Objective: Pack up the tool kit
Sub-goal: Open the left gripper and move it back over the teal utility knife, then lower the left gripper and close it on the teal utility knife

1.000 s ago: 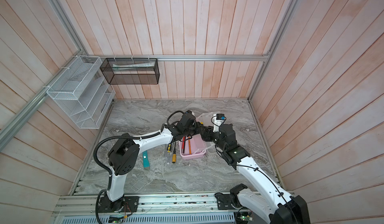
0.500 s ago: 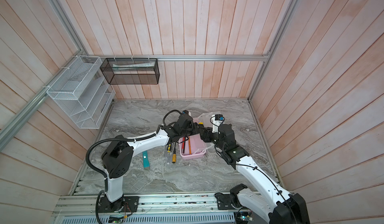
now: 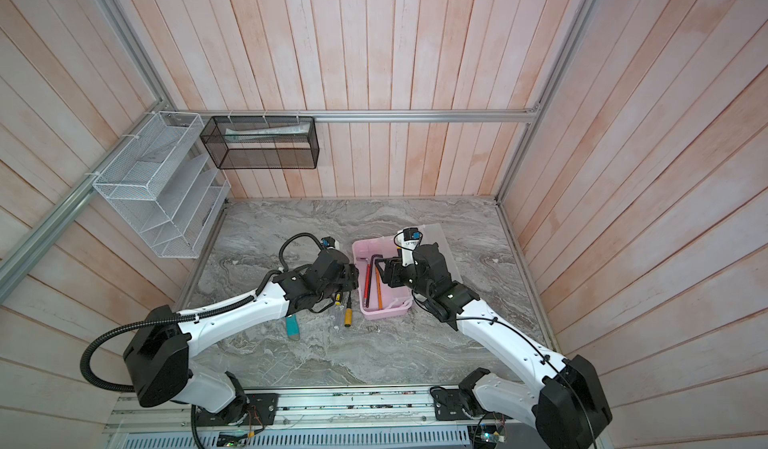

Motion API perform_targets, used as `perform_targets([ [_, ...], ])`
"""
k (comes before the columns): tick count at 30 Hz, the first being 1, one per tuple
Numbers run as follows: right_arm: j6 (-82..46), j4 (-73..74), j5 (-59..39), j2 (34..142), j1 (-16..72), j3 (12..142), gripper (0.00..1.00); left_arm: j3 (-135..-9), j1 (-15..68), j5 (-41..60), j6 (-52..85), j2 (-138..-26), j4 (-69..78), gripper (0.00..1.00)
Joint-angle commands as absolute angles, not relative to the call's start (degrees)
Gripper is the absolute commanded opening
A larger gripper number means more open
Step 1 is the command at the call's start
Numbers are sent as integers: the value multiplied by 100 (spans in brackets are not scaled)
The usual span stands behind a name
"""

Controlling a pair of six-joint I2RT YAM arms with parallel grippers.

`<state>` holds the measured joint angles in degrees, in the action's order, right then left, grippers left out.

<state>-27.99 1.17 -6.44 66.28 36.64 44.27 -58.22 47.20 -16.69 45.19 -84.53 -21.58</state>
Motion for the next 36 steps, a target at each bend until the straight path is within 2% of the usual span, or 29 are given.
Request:
perform_targets([
  [1,-2619,-115,-377,6786,3890,4621,61,-5547,4578,-2125,4761,-7898,-2876,73],
  [3,-2627,-106,-370,6896,3970,4624,61,-5358,4482,-2260,4863,-7581,-3184,82],
  [5,-2637,-133,-406,7013,4021,4644,62,-5186,4321,-2267,4935,-7307,-3451,86],
  [11,-2667,-186,-404,7216,4104,4694,64,-4588,3801,-2161,5098,-6811,-3737,87],
  [18,-2763,-36,-489,7278,4131,4610,64,-4238,3665,-2060,5341,-7067,-3905,86],
  [36,-2935,192,-559,7238,4131,4347,61,-3656,3551,-1934,5345,-7574,-3204,62],
])
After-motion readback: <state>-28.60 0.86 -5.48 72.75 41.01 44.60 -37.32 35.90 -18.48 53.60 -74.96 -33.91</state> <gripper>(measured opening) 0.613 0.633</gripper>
